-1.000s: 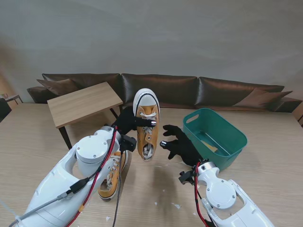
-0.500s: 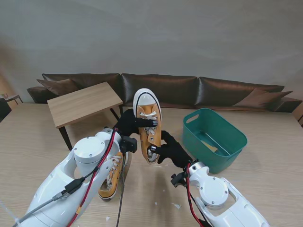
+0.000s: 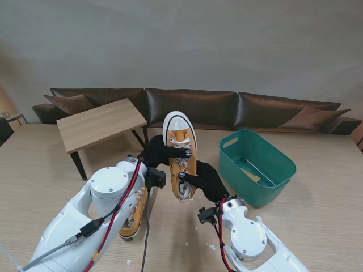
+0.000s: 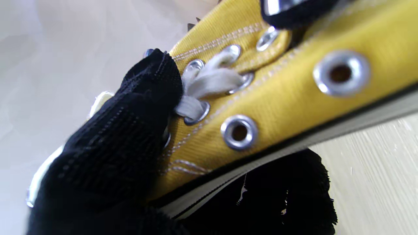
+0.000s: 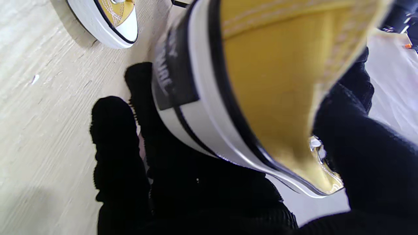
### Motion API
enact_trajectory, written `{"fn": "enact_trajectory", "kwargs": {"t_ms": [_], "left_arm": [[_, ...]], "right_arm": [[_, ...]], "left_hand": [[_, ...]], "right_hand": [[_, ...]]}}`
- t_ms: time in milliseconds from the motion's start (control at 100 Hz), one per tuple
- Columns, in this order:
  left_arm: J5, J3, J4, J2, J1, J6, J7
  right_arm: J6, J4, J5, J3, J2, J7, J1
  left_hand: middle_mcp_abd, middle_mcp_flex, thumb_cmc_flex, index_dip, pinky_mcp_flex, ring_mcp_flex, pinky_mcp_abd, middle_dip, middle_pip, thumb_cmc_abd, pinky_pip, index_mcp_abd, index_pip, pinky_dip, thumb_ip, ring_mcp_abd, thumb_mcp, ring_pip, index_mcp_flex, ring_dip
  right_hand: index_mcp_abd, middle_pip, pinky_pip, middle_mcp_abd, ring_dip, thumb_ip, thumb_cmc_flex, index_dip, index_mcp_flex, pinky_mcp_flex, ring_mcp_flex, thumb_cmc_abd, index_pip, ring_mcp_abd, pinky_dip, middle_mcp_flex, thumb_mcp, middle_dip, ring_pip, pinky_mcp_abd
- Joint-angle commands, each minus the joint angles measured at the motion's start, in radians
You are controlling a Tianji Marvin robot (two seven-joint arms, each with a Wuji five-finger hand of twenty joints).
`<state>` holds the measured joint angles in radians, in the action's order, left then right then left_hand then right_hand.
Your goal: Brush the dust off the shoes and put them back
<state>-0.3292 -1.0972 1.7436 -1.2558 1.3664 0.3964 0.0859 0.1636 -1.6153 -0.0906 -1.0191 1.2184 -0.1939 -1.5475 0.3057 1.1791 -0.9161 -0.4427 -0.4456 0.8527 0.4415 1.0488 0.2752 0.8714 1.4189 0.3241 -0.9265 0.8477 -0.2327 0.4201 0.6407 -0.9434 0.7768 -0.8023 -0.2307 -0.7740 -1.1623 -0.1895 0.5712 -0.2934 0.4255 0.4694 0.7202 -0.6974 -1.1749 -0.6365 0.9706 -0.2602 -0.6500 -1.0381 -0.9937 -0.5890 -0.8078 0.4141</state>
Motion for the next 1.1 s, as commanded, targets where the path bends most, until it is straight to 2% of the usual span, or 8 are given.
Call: {"fn": "enact_trajectory", "kwargs": {"t_ms": [0, 210, 360, 530, 660, 760, 950, 1090], "left_arm": [[-0.004, -0.006, -0.016, 0.001, 0.001, -0.005, -0.015], [0.035, -0.009, -0.030, 0.003, 0.006, -0.011, -0.010], [0.057, -0.025, -0.024, -0.003, 0.025, -0.019, 0.032], [0.085, -0.050, -0.010, 0.002, 0.046, -0.023, 0.041], [0.082, -0.062, -0.005, 0.005, 0.051, -0.043, 0.038], [0.082, -0.068, -0.006, 0.007, 0.052, -0.064, 0.036], [0.044, -0.081, 0.002, 0.002, 0.059, -0.109, 0.058], [0.049, -0.095, 0.016, 0.004, 0.069, -0.133, 0.068]], "right_arm": [[0.009, -0.014, 0.006, -0.002, 0.008, 0.032, -0.012], [0.006, -0.015, 0.046, 0.001, 0.006, 0.024, -0.013], [-0.015, -0.026, 0.056, 0.006, 0.007, 0.018, -0.017], [-0.035, -0.039, 0.032, 0.009, 0.010, 0.016, -0.026], [-0.055, -0.048, 0.012, 0.010, 0.011, 0.018, -0.033], [-0.073, -0.056, 0.001, 0.008, 0.010, 0.026, -0.039], [-0.110, -0.060, -0.008, 0.003, 0.009, 0.036, -0.049], [-0.127, -0.060, -0.011, 0.000, 0.010, 0.033, -0.055]], "left_hand": [[-0.032, 0.023, -0.187, -0.104, 0.012, 0.062, -0.038, 0.024, 0.015, -0.136, 0.037, -0.106, -0.212, 0.019, 0.074, -0.013, 0.124, -0.050, 0.069, -0.018], [-0.007, -0.037, -0.166, -0.104, 0.062, -0.019, -0.049, 0.004, -0.035, -0.159, 0.000, -0.088, -0.062, 0.039, 0.079, 0.010, 0.083, 0.019, 0.061, 0.000], [0.058, -0.199, -0.078, -0.109, 0.159, -0.147, -0.044, -0.369, 0.024, -0.187, -0.069, -0.043, 0.324, 0.053, 0.080, 0.067, 0.044, 0.177, 0.055, 0.056], [0.101, -0.325, 0.061, -0.035, 0.315, -0.303, -0.048, -0.528, -0.100, -0.270, -0.246, -0.001, 0.648, -0.055, 0.137, 0.090, 0.134, 0.409, 0.023, 0.175], [0.082, -0.510, 0.076, 0.054, 0.449, -0.494, -0.147, -0.665, -0.179, -0.310, -0.623, -0.010, 0.770, -0.252, 0.141, 0.019, 0.071, 0.668, -0.085, 0.344], [0.051, -0.653, 0.098, 0.104, 0.493, -0.610, -0.206, -0.746, -0.216, -0.330, -0.856, -0.036, 0.812, -0.334, 0.142, -0.041, 0.033, 0.800, -0.157, 0.430], [0.029, -0.760, 0.107, 0.146, 0.451, -0.688, -0.226, -0.819, -0.241, -0.363, -1.204, -0.117, 0.813, -0.335, 0.146, -0.080, -0.021, 0.897, -0.198, 0.487], [0.022, -0.796, 0.117, 0.151, 0.478, -0.728, -0.240, -0.833, -0.257, -0.371, -1.240, -0.142, 0.817, -0.323, 0.144, -0.096, -0.032, 0.915, -0.204, 0.503]], "right_hand": [[0.169, -0.030, -0.108, 0.028, 0.031, -0.009, 0.084, -0.040, 0.108, 0.051, -0.096, 0.016, 0.166, 0.009, 0.017, -0.093, -0.141, -0.044, -0.066, 0.021], [0.161, -0.047, -0.207, 0.027, 0.130, -0.014, 0.117, 0.009, 0.224, -0.095, -0.129, -0.063, 0.174, 0.069, 0.052, -0.243, -0.212, -0.120, -0.328, -0.006], [0.127, -0.055, -0.246, 0.019, 0.180, -0.020, 0.123, 0.088, 0.261, -0.207, -0.134, -0.096, 0.157, 0.125, 0.066, -0.316, -0.258, -0.174, -0.481, -0.032], [0.091, -0.041, -0.243, 0.005, 0.204, -0.028, 0.132, 0.131, 0.286, -0.270, -0.134, -0.128, 0.152, 0.135, 0.062, -0.355, -0.306, -0.199, -0.540, -0.017], [0.075, -0.033, -0.235, -0.004, 0.211, -0.029, 0.140, 0.144, 0.292, -0.290, -0.135, -0.136, 0.147, 0.141, 0.057, -0.366, -0.316, -0.209, -0.552, -0.004], [0.071, -0.031, -0.231, -0.007, 0.212, -0.030, 0.143, 0.150, 0.293, -0.296, -0.134, -0.136, 0.146, 0.140, 0.054, -0.367, -0.318, -0.213, -0.555, -0.001], [0.063, -0.024, -0.220, -0.009, 0.210, -0.030, 0.153, 0.160, 0.289, -0.296, -0.134, -0.125, 0.140, 0.137, 0.047, -0.362, -0.311, -0.221, -0.549, 0.000], [0.058, -0.023, -0.218, -0.009, 0.210, -0.029, 0.155, 0.164, 0.286, -0.298, -0.135, -0.120, 0.139, 0.144, 0.043, -0.362, -0.308, -0.224, -0.549, -0.001]]}}
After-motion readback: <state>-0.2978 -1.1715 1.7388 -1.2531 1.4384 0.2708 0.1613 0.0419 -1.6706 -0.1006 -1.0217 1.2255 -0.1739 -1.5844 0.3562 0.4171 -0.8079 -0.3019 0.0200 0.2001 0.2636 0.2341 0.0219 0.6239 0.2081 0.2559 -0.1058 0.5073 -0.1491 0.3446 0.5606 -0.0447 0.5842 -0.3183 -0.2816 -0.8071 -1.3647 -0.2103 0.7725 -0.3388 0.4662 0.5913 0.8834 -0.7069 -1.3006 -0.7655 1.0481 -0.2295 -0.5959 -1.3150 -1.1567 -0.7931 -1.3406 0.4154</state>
